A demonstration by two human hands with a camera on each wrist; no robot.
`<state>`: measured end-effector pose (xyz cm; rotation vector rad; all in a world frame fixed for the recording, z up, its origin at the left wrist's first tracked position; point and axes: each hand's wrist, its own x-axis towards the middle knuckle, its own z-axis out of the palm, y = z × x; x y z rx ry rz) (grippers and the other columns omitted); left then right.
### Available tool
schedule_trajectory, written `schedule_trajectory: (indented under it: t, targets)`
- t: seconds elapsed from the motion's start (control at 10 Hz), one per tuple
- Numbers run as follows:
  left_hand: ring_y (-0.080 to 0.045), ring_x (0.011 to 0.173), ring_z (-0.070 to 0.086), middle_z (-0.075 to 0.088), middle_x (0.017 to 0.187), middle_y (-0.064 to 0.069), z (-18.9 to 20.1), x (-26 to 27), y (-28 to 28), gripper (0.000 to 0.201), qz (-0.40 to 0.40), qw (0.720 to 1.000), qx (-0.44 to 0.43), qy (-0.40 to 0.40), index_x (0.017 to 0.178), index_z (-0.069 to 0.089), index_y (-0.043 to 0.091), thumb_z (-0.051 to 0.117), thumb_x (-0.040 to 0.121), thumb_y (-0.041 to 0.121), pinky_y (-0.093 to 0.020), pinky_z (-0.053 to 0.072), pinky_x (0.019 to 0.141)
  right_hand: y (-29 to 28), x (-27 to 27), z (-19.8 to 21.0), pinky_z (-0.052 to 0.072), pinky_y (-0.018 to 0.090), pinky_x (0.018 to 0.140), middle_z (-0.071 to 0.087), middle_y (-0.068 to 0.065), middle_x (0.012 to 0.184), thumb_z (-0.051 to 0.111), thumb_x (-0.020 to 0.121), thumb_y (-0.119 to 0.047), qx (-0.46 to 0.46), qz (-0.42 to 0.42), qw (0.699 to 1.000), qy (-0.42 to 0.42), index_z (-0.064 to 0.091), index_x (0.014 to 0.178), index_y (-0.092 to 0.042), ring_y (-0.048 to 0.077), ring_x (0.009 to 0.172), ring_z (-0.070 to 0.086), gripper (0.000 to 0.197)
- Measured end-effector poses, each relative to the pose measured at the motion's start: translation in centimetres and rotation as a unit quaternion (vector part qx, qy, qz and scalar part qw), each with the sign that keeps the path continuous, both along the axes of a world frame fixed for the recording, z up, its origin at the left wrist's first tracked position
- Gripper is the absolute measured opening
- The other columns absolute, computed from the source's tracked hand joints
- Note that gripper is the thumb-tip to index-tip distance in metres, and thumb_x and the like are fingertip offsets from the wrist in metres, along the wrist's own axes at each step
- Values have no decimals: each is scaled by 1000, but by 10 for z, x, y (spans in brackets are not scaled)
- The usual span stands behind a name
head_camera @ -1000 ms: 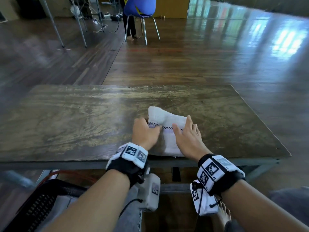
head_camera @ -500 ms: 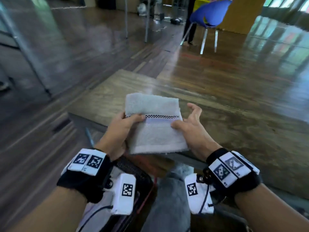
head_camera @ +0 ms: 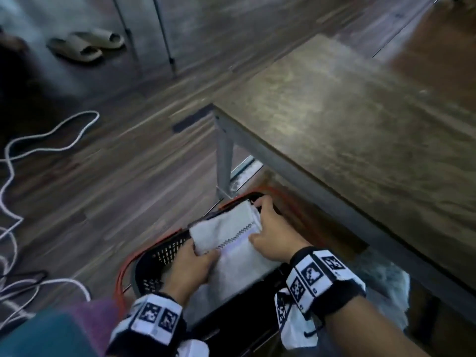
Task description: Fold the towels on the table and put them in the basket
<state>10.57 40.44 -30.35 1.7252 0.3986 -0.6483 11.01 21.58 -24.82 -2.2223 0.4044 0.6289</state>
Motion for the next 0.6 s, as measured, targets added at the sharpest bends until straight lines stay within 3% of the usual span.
schedule_trajectory:
  t: [0.1, 0.2, 0.3, 0.4, 0.5, 0.6]
  targets:
    - [-2, 61, 66, 75, 89, -7, -37, -6, -20, 18, 7, 999, 21, 24, 101, 69, 4, 70, 84, 3, -22, 53, 52, -6, 3, -30, 38, 32, 60, 51, 3, 87, 54, 92, -8, -42, 11, 998, 52, 19, 144, -10, 20, 76, 51, 63]
    - [-22, 86, 72, 74, 101, -19, -66, 2, -36, 18, 28, 997, 42, 54, 99, 68, 3, 73, 83, 9, -40, 60, 74, -14, 8, -51, 37, 34, 76, 53, 17, 114, 52, 93, -5, -54, -8, 996, 69, 20, 146, -6, 26, 93, 50, 62]
    - [-38, 99, 69, 71, 100, -23, -87, 14, -42, 20, 39, 993, 69, 84, 93, 58, 9, 73, 81, 7, -56, 55, 89, -18, 12, -60, 42, 37, 79, 52, 24, 135, 49, 96, -3, -66, -9, 994, 87, 21, 151, -5, 34, 109, 56, 62]
    - [-43, 102, 67, 68, 107, -30, -98, 22, -43, 34, 29, 989, 78, 119, 108, 57, -3, 71, 78, 4, -56, 54, 91, -18, 7, -62, 46, 41, 96, 49, 22, 142, 49, 97, -5, -73, -1, 992, 99, 21, 154, -6, 38, 126, 53, 64]
    - [-40, 102, 66, 66, 110, -29, -85, 28, -45, 47, 10, 988, 112, 105, 117, 52, -10, 71, 76, 4, -49, 55, 93, -19, 0, -51, 46, 40, 99, 50, 21, 142, 50, 98, -14, -70, 0, 992, 108, 33, 149, -7, 37, 126, 53, 54]
    - [-30, 99, 60, 62, 109, -15, -63, 27, -43, 43, -3, 987, 157, 44, 119, 50, 1, 69, 84, 17, -36, 48, 90, -22, -6, -37, 48, 39, 97, 52, 15, 140, 52, 100, -25, -49, -20, 995, 85, 45, 139, -11, 33, 120, 58, 42]
